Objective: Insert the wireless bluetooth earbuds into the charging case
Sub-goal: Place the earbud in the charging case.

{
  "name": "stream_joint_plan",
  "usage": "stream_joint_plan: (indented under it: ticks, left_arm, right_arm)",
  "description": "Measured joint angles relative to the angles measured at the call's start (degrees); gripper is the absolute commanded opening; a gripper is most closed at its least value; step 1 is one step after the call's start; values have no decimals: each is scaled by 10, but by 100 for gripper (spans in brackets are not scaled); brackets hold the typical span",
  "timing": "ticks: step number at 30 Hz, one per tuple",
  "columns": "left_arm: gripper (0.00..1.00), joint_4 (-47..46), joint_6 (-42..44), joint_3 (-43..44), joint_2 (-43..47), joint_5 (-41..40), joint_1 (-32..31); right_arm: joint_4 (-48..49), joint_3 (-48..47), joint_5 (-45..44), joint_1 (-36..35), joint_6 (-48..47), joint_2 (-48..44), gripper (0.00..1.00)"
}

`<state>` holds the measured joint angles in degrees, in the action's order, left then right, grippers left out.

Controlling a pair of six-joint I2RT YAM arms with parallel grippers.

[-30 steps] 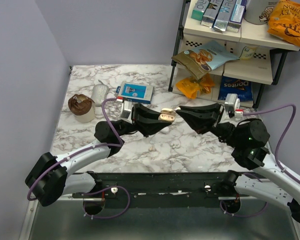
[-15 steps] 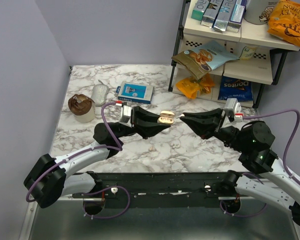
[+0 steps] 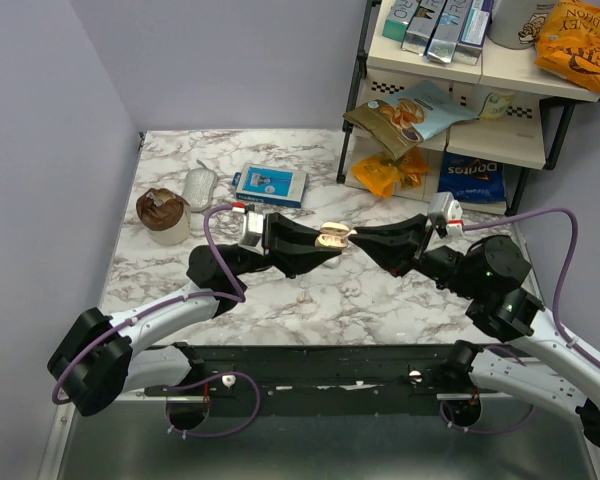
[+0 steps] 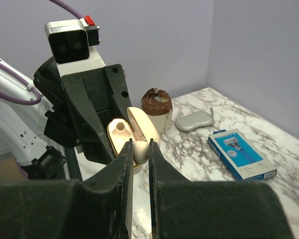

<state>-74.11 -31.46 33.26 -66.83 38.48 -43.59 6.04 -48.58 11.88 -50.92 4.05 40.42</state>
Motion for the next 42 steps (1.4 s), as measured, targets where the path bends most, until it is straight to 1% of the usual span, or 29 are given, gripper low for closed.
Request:
stream_joint_plan:
  ticks: [28,33,34,37,40,42]
  left_arm:
    - [0,0,-1,0,0,2,0]
    - [0,0,-3,0,0,2,0]
    - [0,0,-3,0,0,2,0]
    - [0,1,-3,0,0,1,0]
    - [0,2,-5,-1,0,2,0]
    - [0,1,-6,-3,0,2,0]
  right_arm:
    - [-12,0,17,0,7,2,1]
    - [-18,-9,18,0,10,9,7]
    - [-19,-10,19,0,12,10,12]
    - [-23,-14,28,0,18,16,19]
    - [-28,-18,29,0,21,19,19]
    - [-29,-18,29,0,22,20,16]
